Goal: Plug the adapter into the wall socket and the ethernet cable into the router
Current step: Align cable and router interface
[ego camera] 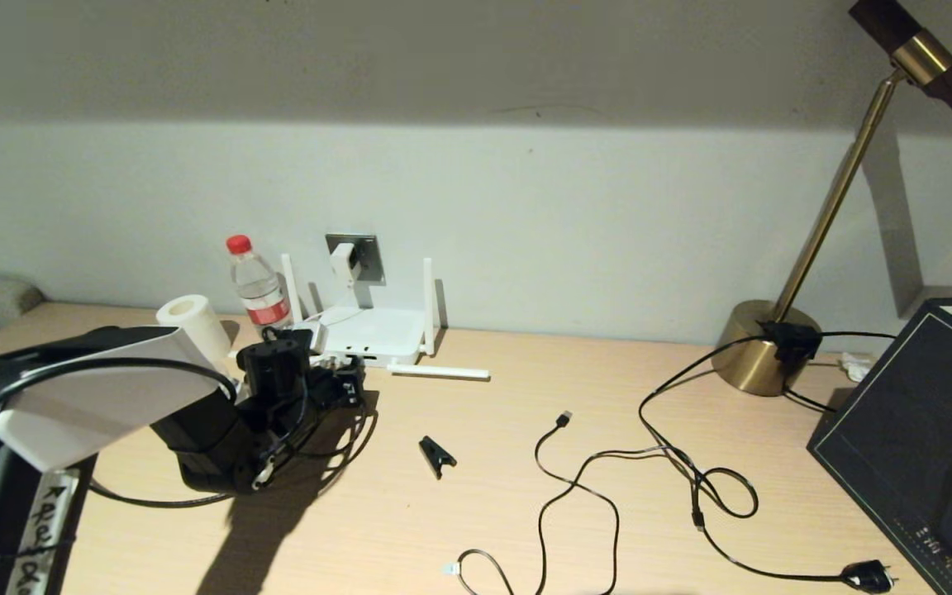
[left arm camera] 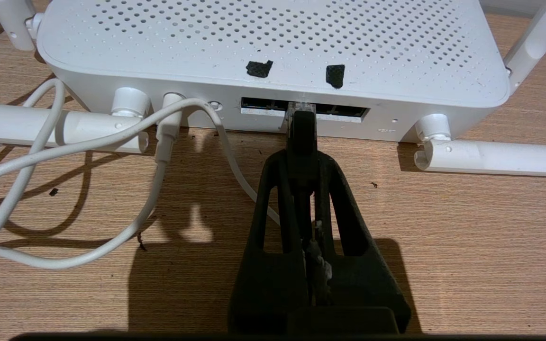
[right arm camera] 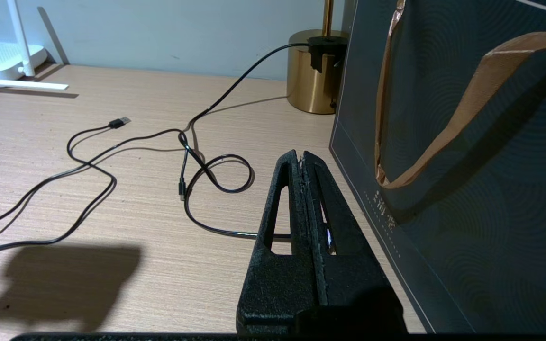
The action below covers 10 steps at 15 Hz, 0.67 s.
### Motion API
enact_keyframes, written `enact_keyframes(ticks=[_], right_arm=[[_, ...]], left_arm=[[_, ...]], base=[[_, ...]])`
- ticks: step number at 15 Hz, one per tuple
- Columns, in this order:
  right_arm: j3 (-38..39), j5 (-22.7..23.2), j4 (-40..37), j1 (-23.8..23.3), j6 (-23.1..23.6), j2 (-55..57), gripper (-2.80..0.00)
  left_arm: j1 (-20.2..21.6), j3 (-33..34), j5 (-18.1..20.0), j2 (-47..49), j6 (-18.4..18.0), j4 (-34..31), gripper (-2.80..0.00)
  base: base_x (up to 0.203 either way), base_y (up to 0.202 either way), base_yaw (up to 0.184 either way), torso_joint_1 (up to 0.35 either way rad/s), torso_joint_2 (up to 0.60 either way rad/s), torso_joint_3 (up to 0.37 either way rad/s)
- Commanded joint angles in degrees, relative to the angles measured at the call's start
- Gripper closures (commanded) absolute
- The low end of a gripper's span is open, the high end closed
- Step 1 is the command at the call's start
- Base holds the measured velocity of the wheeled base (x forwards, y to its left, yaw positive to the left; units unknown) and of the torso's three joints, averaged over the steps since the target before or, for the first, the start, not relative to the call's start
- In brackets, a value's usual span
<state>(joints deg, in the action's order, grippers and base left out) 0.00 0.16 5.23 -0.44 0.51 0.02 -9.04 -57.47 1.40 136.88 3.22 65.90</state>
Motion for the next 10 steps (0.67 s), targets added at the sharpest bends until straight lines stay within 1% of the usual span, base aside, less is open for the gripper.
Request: enact_keyframes(ticks=[1, 10], right_arm=[[2.02, 0.02, 0.04, 0.0, 0.02, -0.02, 0.0], [2.02, 0.02, 0.04, 0.0, 0.02, -0.02, 0.0]], left_arm=[[0.05, -0.1, 0.0, 0.24, 0.04, 0.46, 0.0], [0.11, -0.98, 0.0, 0.32, 0.04, 0.46, 0.0]], base=[[0.0, 0.0, 0.0, 0.0, 0.0, 0.0], [0.0, 0.0, 0.0, 0.0, 0.0, 0.0]])
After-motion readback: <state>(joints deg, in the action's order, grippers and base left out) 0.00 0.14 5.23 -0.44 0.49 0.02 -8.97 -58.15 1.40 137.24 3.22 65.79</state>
